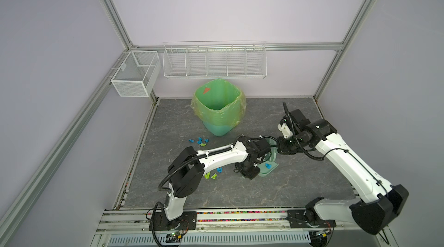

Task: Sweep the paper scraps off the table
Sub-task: 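Sweep scraps into the dustpan with the right gripper's brush toward the left gripper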

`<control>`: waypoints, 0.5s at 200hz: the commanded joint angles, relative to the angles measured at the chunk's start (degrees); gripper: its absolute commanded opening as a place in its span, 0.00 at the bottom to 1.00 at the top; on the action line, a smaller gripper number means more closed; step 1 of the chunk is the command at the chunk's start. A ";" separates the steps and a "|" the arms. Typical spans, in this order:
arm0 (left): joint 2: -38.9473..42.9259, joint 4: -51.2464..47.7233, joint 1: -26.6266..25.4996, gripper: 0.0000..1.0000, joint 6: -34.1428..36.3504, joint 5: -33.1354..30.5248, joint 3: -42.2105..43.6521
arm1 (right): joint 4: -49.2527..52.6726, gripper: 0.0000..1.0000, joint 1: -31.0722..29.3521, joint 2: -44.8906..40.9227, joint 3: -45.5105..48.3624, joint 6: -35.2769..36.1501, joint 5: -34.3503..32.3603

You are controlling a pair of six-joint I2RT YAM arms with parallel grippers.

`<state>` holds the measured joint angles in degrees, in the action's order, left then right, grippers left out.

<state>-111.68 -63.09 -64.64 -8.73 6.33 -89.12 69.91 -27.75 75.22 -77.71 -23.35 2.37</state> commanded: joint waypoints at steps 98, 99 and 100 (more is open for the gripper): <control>-0.51 1.36 -0.42 0.00 0.16 -2.23 -1.71 | 6.45 0.07 3.76 3.06 -2.85 5.27 -6.84; -0.58 1.42 -0.41 0.00 0.14 -2.26 -1.69 | 6.37 0.07 3.80 3.03 -2.74 5.22 -6.71; -0.61 1.49 -0.45 0.00 0.17 -2.31 -1.68 | 6.20 0.07 3.73 3.02 -2.63 5.19 -6.52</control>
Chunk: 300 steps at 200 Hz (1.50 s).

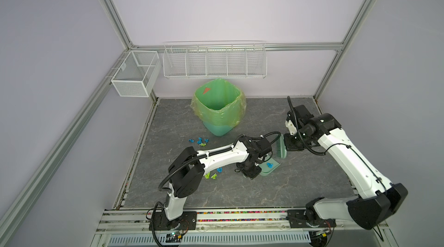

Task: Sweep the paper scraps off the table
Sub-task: 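Sweep scraps into the dustpan with the right gripper's brush toward the left gripper, then draw the brush back with the right gripper while the left holds the dustpan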

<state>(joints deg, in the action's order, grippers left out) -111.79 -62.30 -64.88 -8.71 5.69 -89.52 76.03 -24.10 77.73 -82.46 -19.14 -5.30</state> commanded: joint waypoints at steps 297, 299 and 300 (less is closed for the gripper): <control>2.52 1.03 -0.24 0.00 -1.22 -9.81 -3.54 | -2.01 0.07 10.78 -9.71 0.03 -1.43 1.04; 2.54 1.02 -0.20 0.00 -1.22 -9.67 -3.56 | -2.11 0.07 10.99 -9.71 0.08 -1.37 1.11; 2.54 0.99 -0.22 0.00 -1.27 -9.66 -3.56 | -2.11 0.07 11.04 -9.75 0.09 -1.35 1.14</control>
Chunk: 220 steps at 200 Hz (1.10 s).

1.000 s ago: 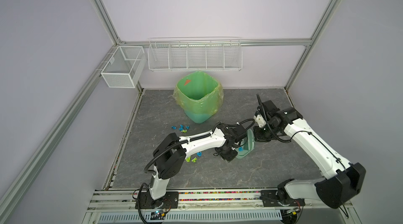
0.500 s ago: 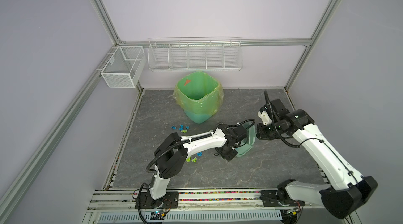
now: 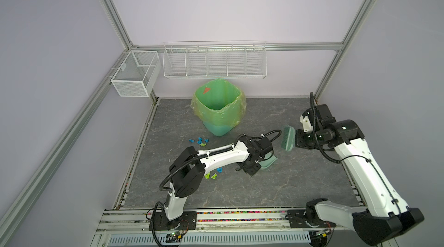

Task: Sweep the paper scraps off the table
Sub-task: 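Draw the brush back with the right gripper while the left holds the dustpan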

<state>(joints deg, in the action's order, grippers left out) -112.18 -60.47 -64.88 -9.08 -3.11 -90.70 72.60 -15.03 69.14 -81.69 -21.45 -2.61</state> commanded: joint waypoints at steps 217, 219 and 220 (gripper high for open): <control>3.55 -4.86 1.01 0.00 -2.90 -1.01 -14.82 | -5.27 0.07 6.68 -6.20 10.32 0.26 -2.98; 3.55 -4.91 1.04 0.00 -2.94 -0.93 -15.03 | -5.36 0.07 6.68 -6.25 10.32 0.22 -2.95; 3.46 -4.96 1.05 0.00 -2.95 -0.93 -15.12 | -5.36 0.07 6.68 -6.32 10.32 0.20 -2.90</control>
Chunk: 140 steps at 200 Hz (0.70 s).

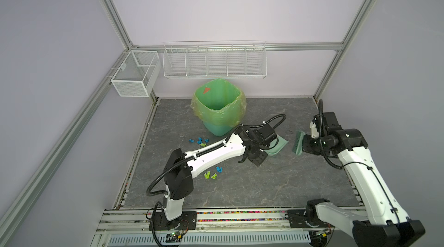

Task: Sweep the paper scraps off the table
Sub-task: 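Draw the brush back with the right gripper while the left holds the dustpan, then lift the scrap-filled dustpan with the left gripper and carry it to the trash bin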

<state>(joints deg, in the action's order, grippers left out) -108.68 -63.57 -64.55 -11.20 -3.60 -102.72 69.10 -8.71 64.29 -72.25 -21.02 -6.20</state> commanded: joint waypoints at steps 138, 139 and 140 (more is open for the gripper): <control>-1.00 -3.23 2.77 0.00 -1.09 -2.21 -10.40 | -5.16 0.07 0.36 -6.90 5.09 -0.43 0.79; -1.00 -3.23 2.77 0.00 -1.05 -2.25 -10.45 | -5.18 0.07 0.36 -6.86 5.09 -0.43 0.76; -1.09 -3.23 2.77 0.00 -1.08 -2.32 -10.51 | -5.19 0.07 0.36 -6.83 5.14 -0.36 0.76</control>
<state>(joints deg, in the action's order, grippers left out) -109.30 -65.65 -62.08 -11.51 -4.34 -110.74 65.89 -8.69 58.33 -68.05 -21.15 -5.54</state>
